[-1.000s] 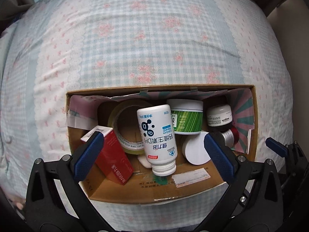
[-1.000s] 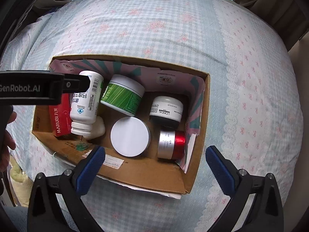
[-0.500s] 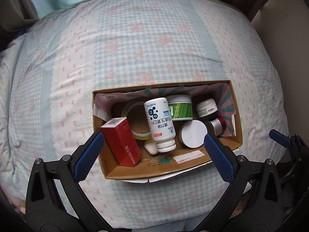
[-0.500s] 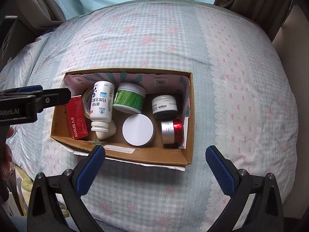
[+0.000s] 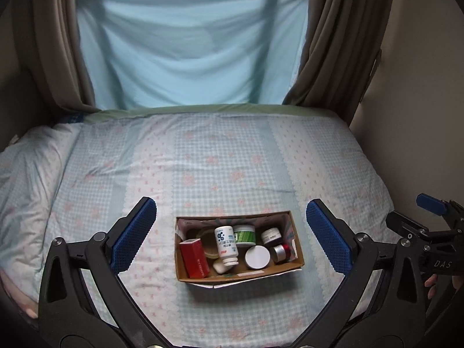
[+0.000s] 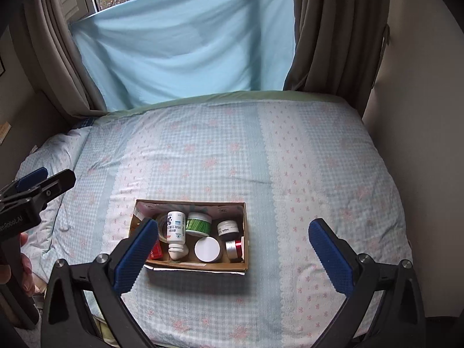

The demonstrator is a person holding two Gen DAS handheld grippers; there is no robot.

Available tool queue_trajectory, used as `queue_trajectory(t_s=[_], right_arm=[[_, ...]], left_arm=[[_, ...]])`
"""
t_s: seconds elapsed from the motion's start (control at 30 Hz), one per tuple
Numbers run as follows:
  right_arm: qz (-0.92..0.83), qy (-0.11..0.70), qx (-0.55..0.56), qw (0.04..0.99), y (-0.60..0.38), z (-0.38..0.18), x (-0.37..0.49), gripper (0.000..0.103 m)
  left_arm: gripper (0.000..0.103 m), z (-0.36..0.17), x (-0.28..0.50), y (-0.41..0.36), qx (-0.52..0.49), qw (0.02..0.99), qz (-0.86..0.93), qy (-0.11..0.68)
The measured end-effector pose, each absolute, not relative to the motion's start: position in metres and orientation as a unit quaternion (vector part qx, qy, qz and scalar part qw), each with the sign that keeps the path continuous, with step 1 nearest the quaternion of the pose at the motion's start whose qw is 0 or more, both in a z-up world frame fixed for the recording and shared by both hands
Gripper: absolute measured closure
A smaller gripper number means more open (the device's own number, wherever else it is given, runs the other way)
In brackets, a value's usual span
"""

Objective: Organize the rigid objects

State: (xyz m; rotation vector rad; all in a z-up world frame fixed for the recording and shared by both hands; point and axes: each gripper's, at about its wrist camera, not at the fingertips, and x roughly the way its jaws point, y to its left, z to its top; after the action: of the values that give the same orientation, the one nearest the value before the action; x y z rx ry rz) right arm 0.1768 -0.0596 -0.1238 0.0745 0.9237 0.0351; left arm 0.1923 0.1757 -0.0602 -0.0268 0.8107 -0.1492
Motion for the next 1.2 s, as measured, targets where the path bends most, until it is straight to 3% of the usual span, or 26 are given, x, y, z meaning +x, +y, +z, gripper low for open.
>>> queue_trajectory(t_s=[0.3, 0.6, 1.2], right_arm=[[0.007, 0.348, 0.010, 0.937, -0.086, -0.037, 0.120, 0.000], [-0.005, 0.322, 0.007, 0.947, -0.118, -0.031, 0.085, 0.000], [0.001, 0.295, 0.006, 0.956, -0.127, -0.020, 0.072, 0.000]], left_arm=[[0.000, 0.010, 0.109, 0.129, -0.003, 0.957, -0.051, 0.287], [0.000, 0.009, 0.069, 0.100, 0.005, 0.967, -0.022, 0.253], [0.000, 0.009, 0.060, 0.091, -0.004, 0.968, -0.014, 0.249]])
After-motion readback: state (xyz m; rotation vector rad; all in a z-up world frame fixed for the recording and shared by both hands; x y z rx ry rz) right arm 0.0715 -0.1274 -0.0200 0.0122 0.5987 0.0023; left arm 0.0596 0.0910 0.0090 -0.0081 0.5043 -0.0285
